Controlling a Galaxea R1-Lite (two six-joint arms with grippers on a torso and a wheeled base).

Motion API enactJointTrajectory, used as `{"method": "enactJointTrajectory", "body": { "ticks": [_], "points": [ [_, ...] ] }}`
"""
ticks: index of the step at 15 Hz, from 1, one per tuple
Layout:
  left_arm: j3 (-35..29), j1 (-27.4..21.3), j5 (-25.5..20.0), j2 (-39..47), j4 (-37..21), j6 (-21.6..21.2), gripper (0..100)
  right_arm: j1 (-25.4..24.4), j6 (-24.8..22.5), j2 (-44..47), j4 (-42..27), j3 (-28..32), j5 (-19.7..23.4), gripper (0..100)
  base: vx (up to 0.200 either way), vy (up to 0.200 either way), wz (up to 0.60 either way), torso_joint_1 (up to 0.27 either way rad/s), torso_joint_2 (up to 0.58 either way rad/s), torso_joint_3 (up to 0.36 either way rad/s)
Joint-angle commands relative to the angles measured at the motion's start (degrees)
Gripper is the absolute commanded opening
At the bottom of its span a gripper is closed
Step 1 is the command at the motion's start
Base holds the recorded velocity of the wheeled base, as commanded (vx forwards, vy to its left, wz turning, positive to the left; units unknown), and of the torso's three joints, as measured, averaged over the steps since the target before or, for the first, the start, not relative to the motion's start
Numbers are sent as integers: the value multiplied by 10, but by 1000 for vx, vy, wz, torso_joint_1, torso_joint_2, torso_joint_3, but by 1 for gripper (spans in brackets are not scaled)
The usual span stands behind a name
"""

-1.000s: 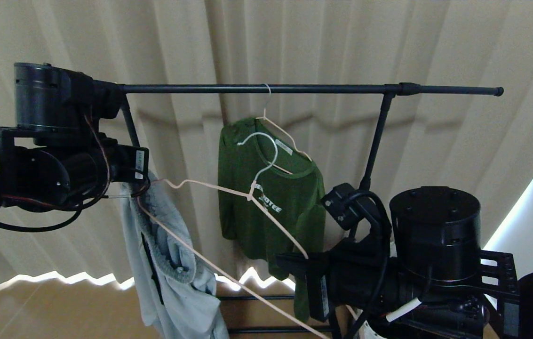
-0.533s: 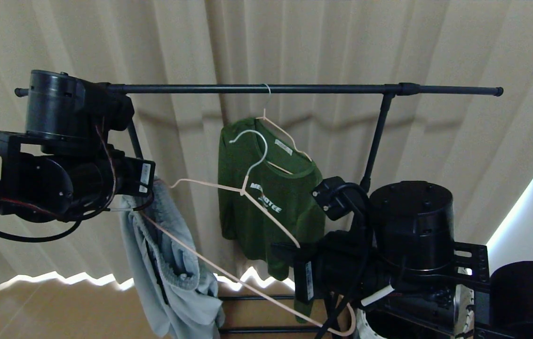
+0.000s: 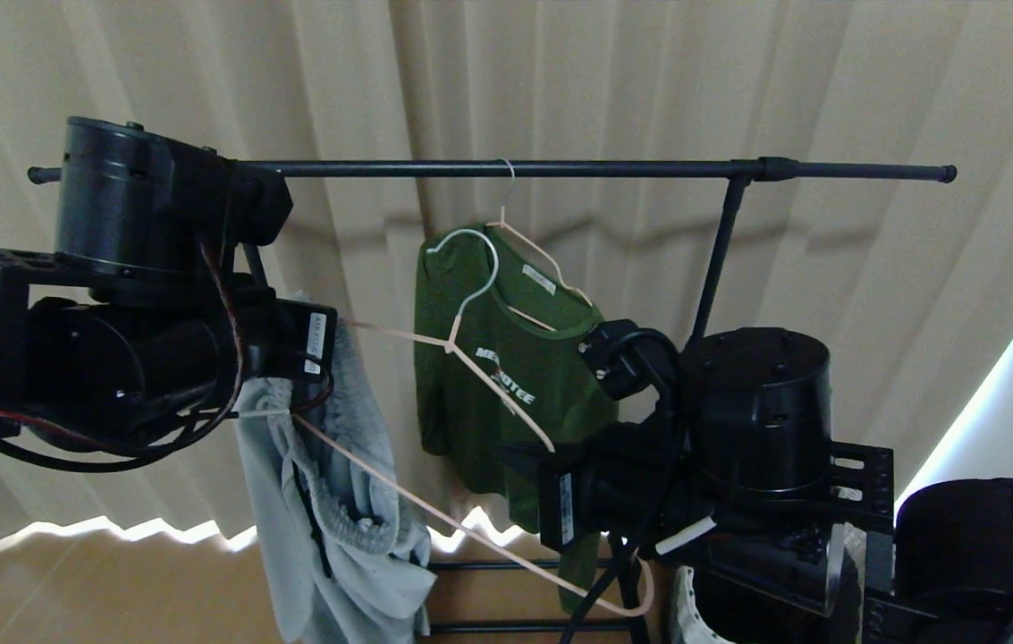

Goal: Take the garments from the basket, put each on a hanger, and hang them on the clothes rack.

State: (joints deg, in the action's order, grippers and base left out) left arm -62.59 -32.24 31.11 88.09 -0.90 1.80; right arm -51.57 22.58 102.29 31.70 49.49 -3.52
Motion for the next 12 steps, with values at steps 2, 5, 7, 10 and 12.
{"method": "enactJointTrajectory", "body": {
  "ticks": [2, 5, 7, 10, 12],
  "points": [
    [-11, -23, 0, -13, 0, 0, 0, 0, 0, 11, 0, 5, 0, 0, 0, 0, 0, 0, 0, 0],
    [-34, -74, -3, -26, 7, 0, 0, 0, 0, 17, 0, 9, 0, 0, 0, 0, 0, 0, 0, 0],
    [-32, -111, -5, -35, 6, 0, 0, 0, 1, 18, 1, 10, 0, 0, 0, 0, 0, 0, 0, 0],
    [-28, -135, -8, -35, 6, 0, 0, 3, 1, 19, 1, 10, -1, 0, 0, 0, 0, 0, 0, 0],
    [-12, -140, -13, -34, 7, -3, 0, 4, 1, 15, 1, 6, -3, 0, 0, 0, 0, 0, 0, 0]
  ]
}}
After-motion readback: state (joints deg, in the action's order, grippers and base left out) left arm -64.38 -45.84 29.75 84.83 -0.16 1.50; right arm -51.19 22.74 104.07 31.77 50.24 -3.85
